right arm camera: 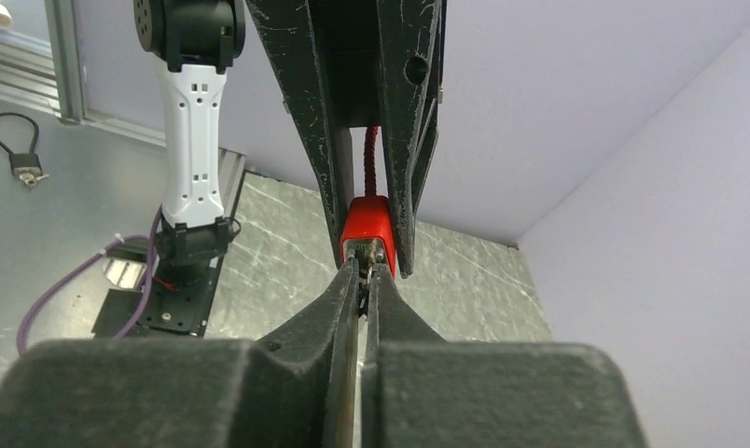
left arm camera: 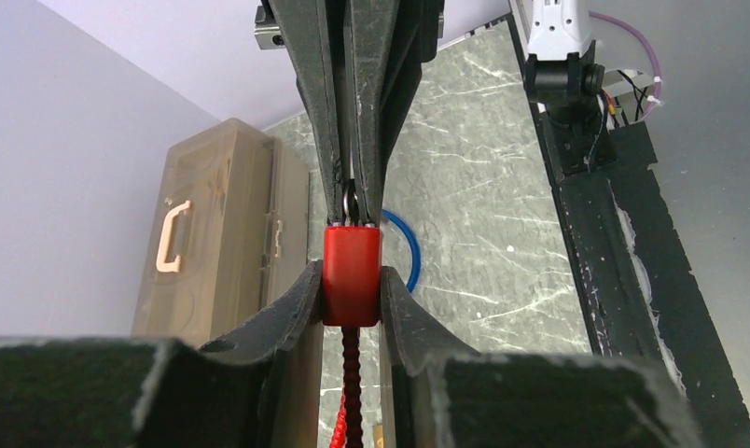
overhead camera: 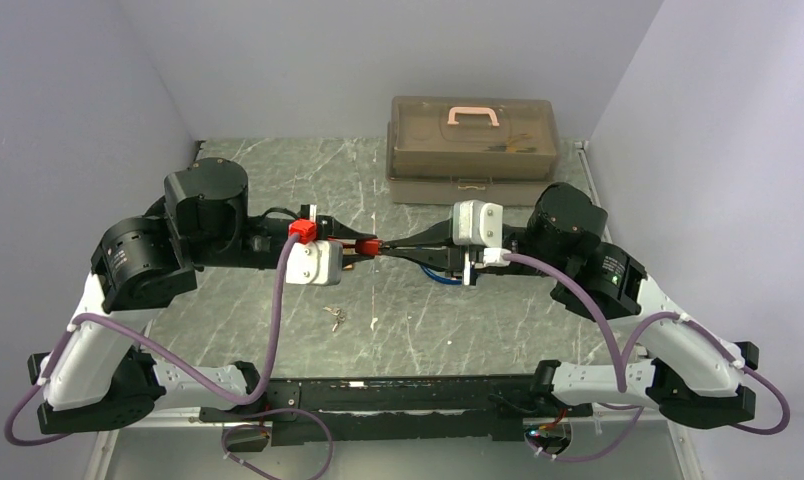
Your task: Unlock with the key
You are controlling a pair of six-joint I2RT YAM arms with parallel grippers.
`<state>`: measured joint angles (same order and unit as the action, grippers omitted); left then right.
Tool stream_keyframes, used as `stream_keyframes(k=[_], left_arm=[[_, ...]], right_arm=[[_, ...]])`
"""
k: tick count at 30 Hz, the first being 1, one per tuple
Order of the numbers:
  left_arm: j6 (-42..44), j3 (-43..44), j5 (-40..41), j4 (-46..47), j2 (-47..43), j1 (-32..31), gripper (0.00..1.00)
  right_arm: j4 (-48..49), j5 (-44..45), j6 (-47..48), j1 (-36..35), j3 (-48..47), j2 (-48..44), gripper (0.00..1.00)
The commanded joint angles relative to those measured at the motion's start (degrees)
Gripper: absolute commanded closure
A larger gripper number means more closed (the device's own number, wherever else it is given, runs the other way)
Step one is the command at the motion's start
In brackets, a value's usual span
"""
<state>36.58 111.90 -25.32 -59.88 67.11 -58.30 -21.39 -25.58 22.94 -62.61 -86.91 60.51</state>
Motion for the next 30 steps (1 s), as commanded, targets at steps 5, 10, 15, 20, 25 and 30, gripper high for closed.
stream_keyframes(k=[5, 10, 15, 20, 25, 30], left_arm=[[-2.9, 1.0, -0.8, 4.4, -0.6, 0.8, 1.00], [-9.9, -1.8, -6.0, 6.8, -1.5, 5.7, 1.00], [-19.9, -4.8, -15.5, 9.9, -1.3, 11.8, 1.00], [-21.2, -5.4, -17.7, 10.6, -0.9, 13.1, 1.00], [-20.3, -6.9, -17.6, 10.2, -1.8, 13.0, 1.00], [-21.0, -8.2, -17.8, 10.7, -2.6, 13.1, 1.00]], right_arm=[[1.2, 3.1, 0.5, -0.2, 1.2, -2.3, 1.00], [2.5, 3.8, 1.8, -0.3, 4.8, -5.7, 1.00], [0.9, 2.9, 3.1, -0.4, 4.3, -5.7, 1.00], [-1.6, 3.6, 2.7, -0.5, 1.6, -4.2, 1.00], [-5.0, 5.7, 0.1, -0.5, -1.8, -3.5, 1.00], [-9.5, 4.6, -1.4, -0.4, -5.1, -1.4, 1.00]])
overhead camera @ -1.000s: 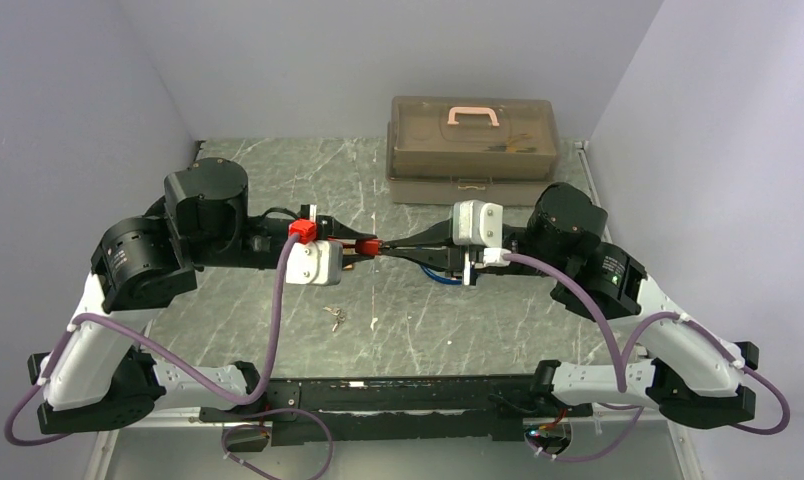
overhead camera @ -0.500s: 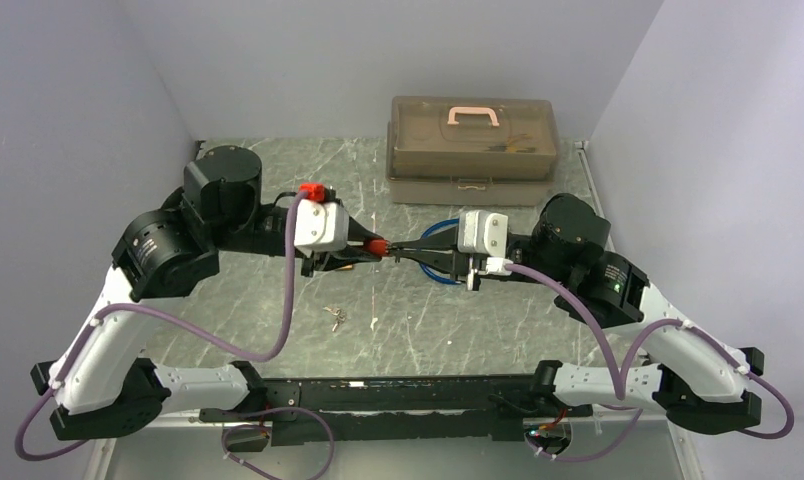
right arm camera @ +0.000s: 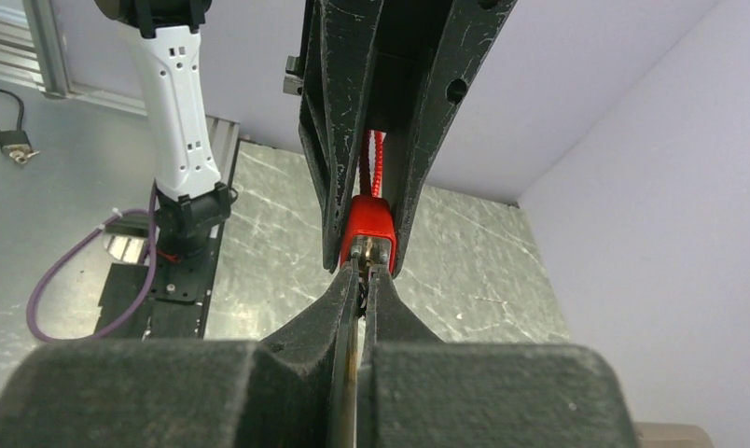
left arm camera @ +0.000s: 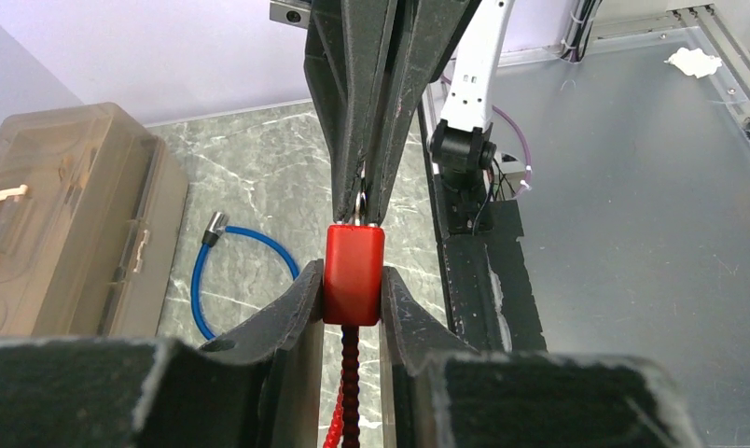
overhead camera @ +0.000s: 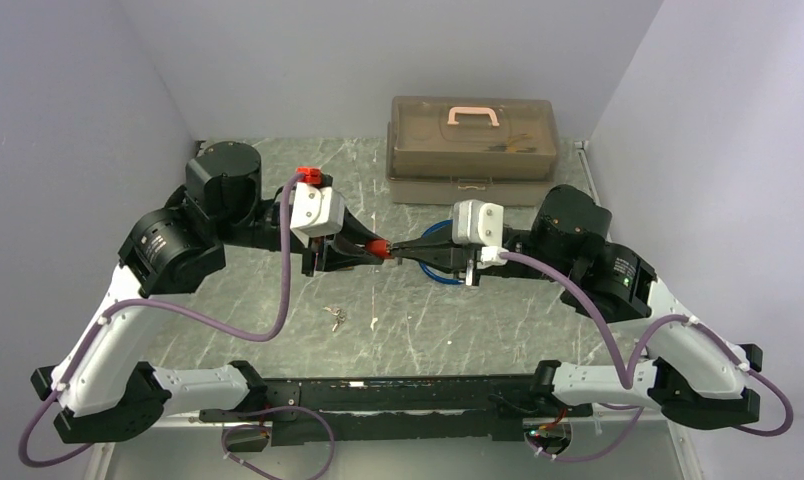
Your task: Unlock with the key
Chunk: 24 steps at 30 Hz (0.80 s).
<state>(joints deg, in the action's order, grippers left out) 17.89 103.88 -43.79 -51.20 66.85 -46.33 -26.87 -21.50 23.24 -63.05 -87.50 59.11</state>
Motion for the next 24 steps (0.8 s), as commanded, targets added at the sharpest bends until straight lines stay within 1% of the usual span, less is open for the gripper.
stream_keyframes(k=[1, 6, 13, 15, 19, 22, 24], left_arm=[[-2.4, -0.3, 0.7, 2.1, -2.4, 1.1, 1.00], [-1.5, -2.0, 1.7, 1.8, -3.7, 1.2, 1.00], [3.4, -5.9, 3.8, 0.0, -6.0, 1.2, 1.00], [3.8, -6.1, 4.1, -0.2, -6.1, 1.3, 1.00], [2.9, -6.0, 3.7, 0.5, -5.9, 1.2, 1.00], [3.1, -6.1, 4.3, -0.1, -6.0, 1.4, 1.00], [3.1, -7.1, 4.3, 0.0, -6.8, 1.7, 1.00]], right_arm=[[-4.9, 0.0, -1.9, 0.0, -5.4, 0.4, 1.00], [-10.6, -0.7, -2.6, 0.8, -10.4, 2.6, 1.00], [-17.8, -3.2, -3.6, 2.8, -15.6, 5.6, 1.00], [-18.2, -3.7, -3.9, 3.2, -15.4, 5.6, 1.00], [-15.9, -4.8, -4.1, 3.6, -13.9, 5.4, 1.00], [-17.2, -3.8, -3.2, 3.6, -15.5, 5.6, 1.00], [-16.7, -2.9, -2.9, 3.7, -14.8, 4.4, 1.00]])
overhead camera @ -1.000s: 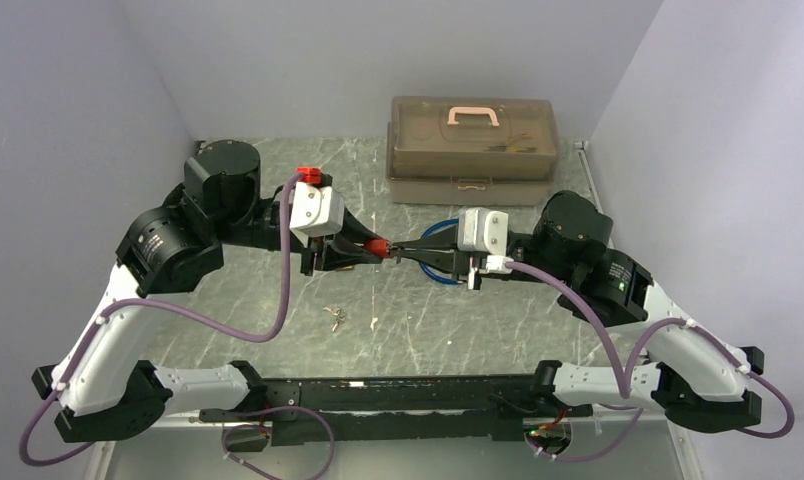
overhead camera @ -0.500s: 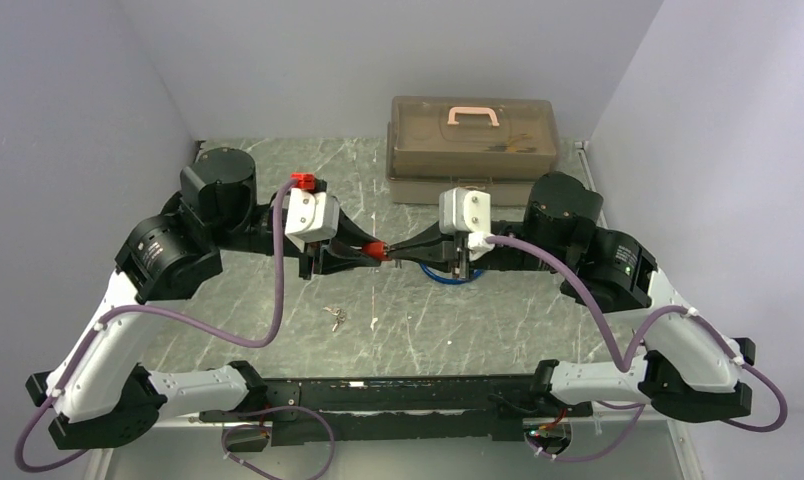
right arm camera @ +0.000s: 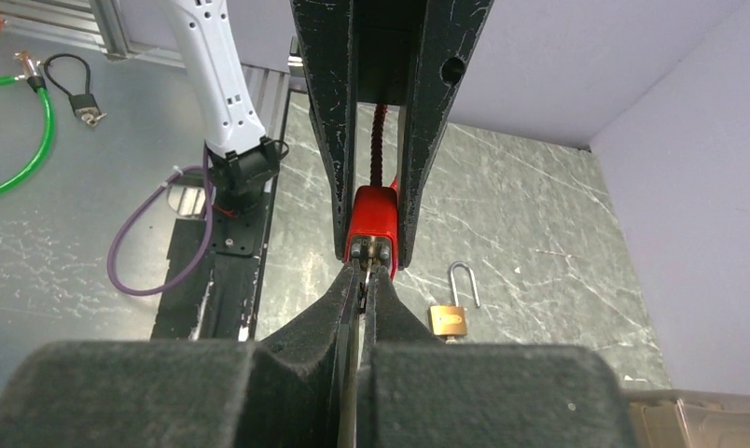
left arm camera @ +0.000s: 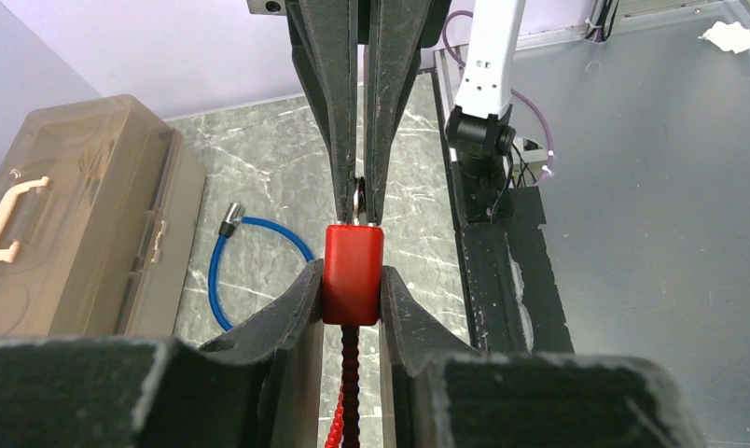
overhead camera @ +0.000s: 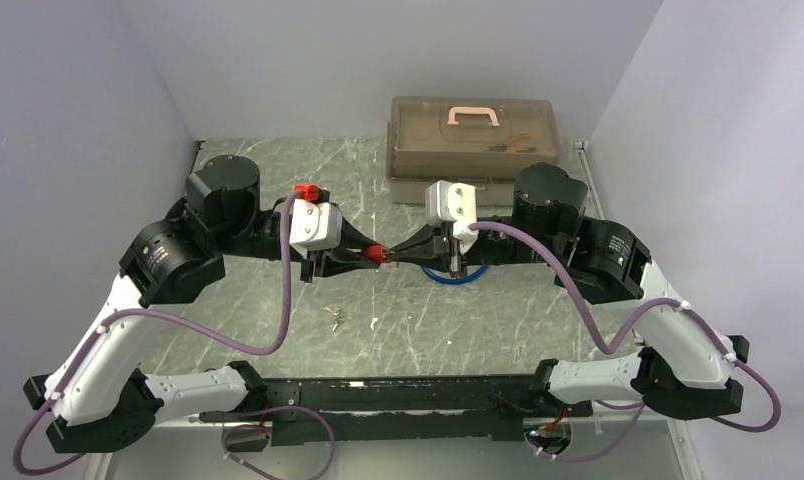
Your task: Unlock with the key
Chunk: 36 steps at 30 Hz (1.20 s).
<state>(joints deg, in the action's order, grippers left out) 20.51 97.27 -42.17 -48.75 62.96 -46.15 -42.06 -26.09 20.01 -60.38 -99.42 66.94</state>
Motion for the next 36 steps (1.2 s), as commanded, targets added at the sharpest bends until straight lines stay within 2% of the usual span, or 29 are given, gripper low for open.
stream_keyframes(k=[1, 6, 13, 23, 26, 27, 31, 34, 36], left_arm=[[0.3, -1.3, 2.5, -2.3, -3.3, 1.7, 1.00], [-1.0, -3.2, 1.3, -1.2, -4.1, 2.9, 1.00], [-2.5, -3.4, -0.7, 0.1, -3.5, 3.3, 1.00], [-3.3, -2.2, -2.3, 1.0, -2.7, 3.3, 1.00], [-3.8, -2.4, -2.1, 1.3, -3.0, 3.4, 1.00], [-4.5, -2.6, -2.1, 1.6, -3.2, 3.6, 1.00], [-8.2, -4.5, -3.5, 3.7, -3.8, 5.1, 1.00], [-11.4, -6.2, -4.0, 5.6, -4.4, 6.0, 1.00], [-13.7, -6.6, -4.2, 6.9, -4.6, 6.8, 1.00]], right_arm=[[-1.3, 2.2, 0.3, 1.0, -2.5, -4.0, 1.00], [-4.6, 3.2, 0.8, 1.2, -4.4, -3.5, 1.00], [-2.3, 1.5, 0.1, 1.2, -3.4, -3.1, 1.00], [6.7, -0.9, -2.8, 1.2, 2.0, -1.3, 0.99], [8.5, -0.2, -4.2, 1.3, 1.7, -1.3, 0.74], [9.6, 0.2, -4.7, 1.3, 1.8, -1.8, 0.69], [11.0, 1.2, -6.0, 1.3, 0.2, -2.8, 0.60], [10.7, 2.0, -6.1, 1.3, -1.4, -3.5, 0.39], [10.4, 4.2, -6.2, 1.4, -2.1, -4.4, 0.37]])
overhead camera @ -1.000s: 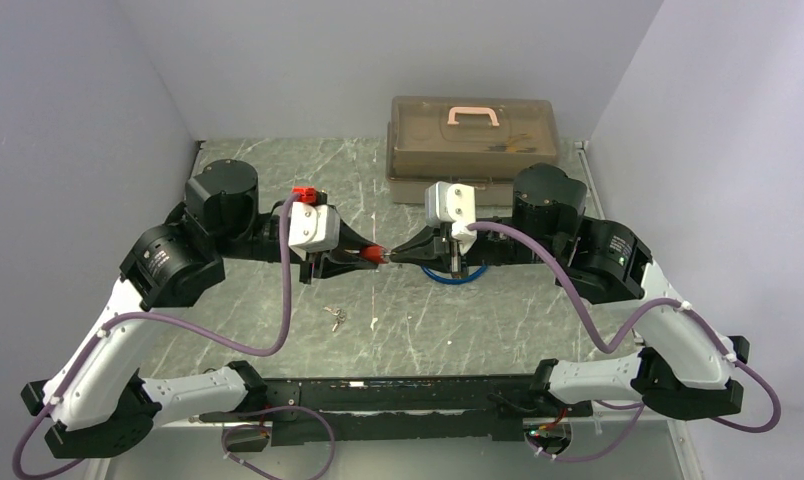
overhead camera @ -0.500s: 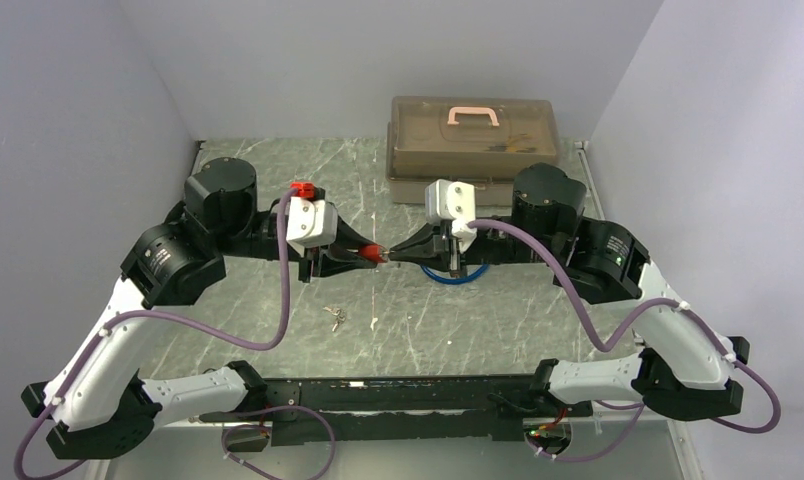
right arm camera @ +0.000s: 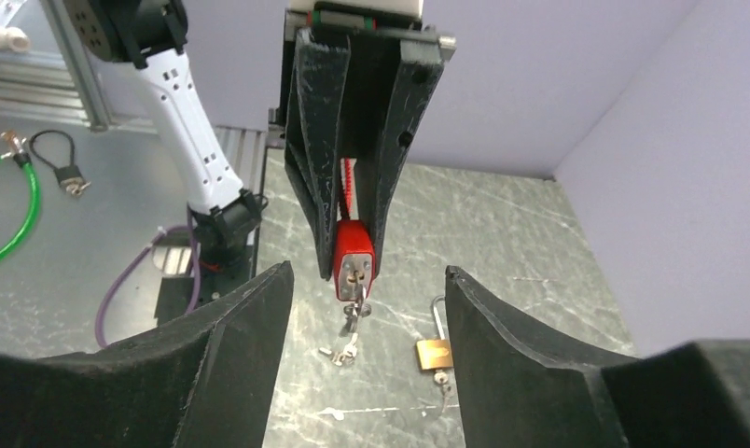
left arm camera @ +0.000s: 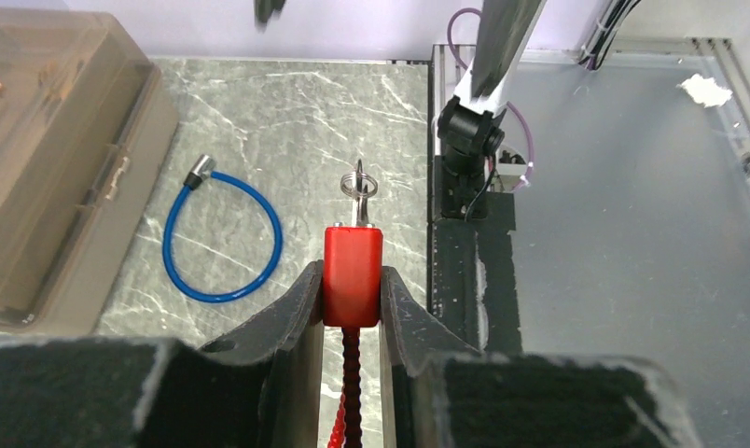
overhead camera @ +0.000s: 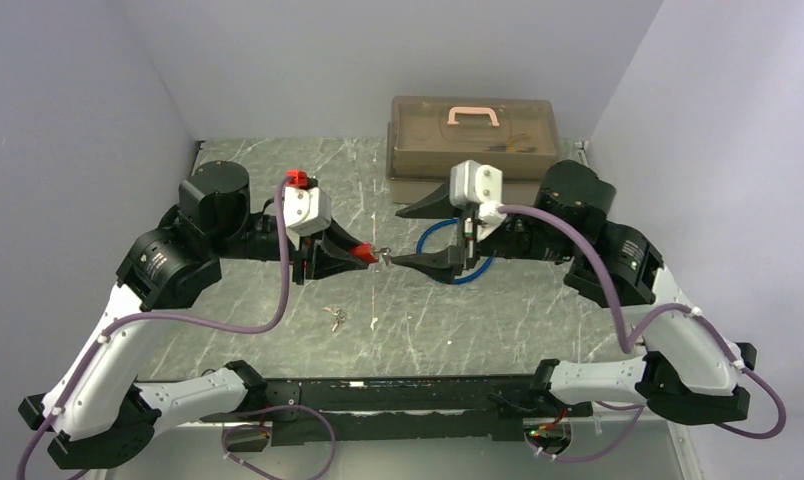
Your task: Unlock with the key
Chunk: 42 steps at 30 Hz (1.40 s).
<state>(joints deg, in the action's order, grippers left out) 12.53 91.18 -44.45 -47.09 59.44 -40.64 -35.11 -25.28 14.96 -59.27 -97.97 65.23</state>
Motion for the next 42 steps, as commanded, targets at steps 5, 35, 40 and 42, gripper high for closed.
stream_keyframes(k=[5, 35, 40, 42], left_arm=[[-14.9, -0.3, -4.4, 9.9, -1.1, 3.8, 1.00], [-26.2, -2.3, -16.8, 21.9, -2.3, 7.5, 1.00], [-26.4, -2.1, -16.8, 22.0, -2.1, 7.6, 1.00], [-26.3, -2.1, -16.7, 22.1, -2.0, 7.6, 1.00]], right_arm=[[10.0, 11.6, -3.8, 0.2, 2.8, -7.3, 0.61], [25.0, -17.1, -26.7, 10.3, 8.8, -3.2, 0.73], [24.7, -18.8, -27.1, 10.4, 8.6, -1.9, 0.76], [25.0, -19.3, -27.3, 10.4, 8.7, -1.6, 0.78]])
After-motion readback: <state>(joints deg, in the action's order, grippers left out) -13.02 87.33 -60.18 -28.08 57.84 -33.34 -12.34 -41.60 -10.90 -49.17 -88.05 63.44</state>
